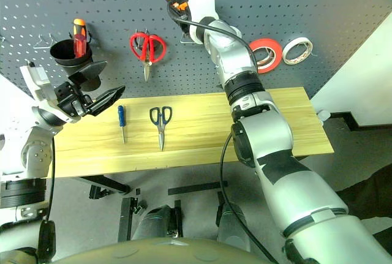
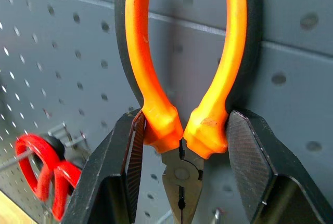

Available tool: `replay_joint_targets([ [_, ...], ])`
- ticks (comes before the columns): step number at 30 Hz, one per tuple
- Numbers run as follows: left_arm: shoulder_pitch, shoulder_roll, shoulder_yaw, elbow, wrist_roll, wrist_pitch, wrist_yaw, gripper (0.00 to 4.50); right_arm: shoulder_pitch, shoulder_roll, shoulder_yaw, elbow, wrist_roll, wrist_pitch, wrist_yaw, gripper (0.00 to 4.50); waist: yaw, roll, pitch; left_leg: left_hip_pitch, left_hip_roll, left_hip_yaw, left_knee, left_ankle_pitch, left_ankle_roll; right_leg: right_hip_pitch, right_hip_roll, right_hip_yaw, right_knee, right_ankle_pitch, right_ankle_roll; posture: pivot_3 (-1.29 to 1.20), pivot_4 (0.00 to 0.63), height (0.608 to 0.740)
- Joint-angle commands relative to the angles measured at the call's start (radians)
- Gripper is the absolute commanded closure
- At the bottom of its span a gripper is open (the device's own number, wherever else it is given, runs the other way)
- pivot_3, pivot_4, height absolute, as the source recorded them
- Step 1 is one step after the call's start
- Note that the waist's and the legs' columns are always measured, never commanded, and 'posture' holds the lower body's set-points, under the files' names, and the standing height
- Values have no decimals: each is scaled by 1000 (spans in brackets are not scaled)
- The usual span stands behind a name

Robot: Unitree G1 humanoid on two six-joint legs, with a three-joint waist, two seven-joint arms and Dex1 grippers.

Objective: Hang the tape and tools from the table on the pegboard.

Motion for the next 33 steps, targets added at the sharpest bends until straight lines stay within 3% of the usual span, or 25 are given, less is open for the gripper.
replay_joint_targets([
  [1, 10, 13, 16, -39, 3, -13, 2, 0, -26, -16, -12, -24, -2, -5, -7, 2445, 0, 0, 0, 0, 0, 0, 0, 0, 0, 0, 0, 0, 0, 0, 0, 106, 77, 740],
  [9, -10, 9, 4, -16, 10, -15, -3, 0, -23, -26, -30, -65, 18, 28, 14, 23, 0, 0, 0, 2, 0, 0, 1, 0, 0, 2, 0, 1, 1, 0, 0, 87, 81, 740],
  [14, -18, 7, 1, -5, 14, -14, -9, 0, -16, -51, -50, -161, 40, 61, 19, 23, 0, 0, -1, 4, 0, 0, 2, 1, 0, 5, 0, 2, 1, 1, -1, 82, 82, 740],
  [22, 35, 1, -21, -53, 23, 24, 19, 0, 81, -157, -55, -490, 98, 246, 106, 23, 3, 0, -1, 3, 0, 0, -1, 1, 1, 4, 0, 2, -1, 1, -1, 70, 100, 740],
  [28, 95, 10, -99, -132, 129, 152, 181, 0, 264, -311, -28, -786, 273, 544, 407, 23, 8, 0, -1, 3, 0, -1, -1, 1, 1, 4, 0, 2, -1, 1, -1, 64, 121, 740],
  [33, 100, -45, -146, -218, 168, 321, 382, 0, 460, -467, 53, -976, 359, 623, 674, 23, 29, 0, 0, 3, 0, -2, -1, 0, 2, 4, 0, 3, -3, 1, -1, 61, 143, 740],
])
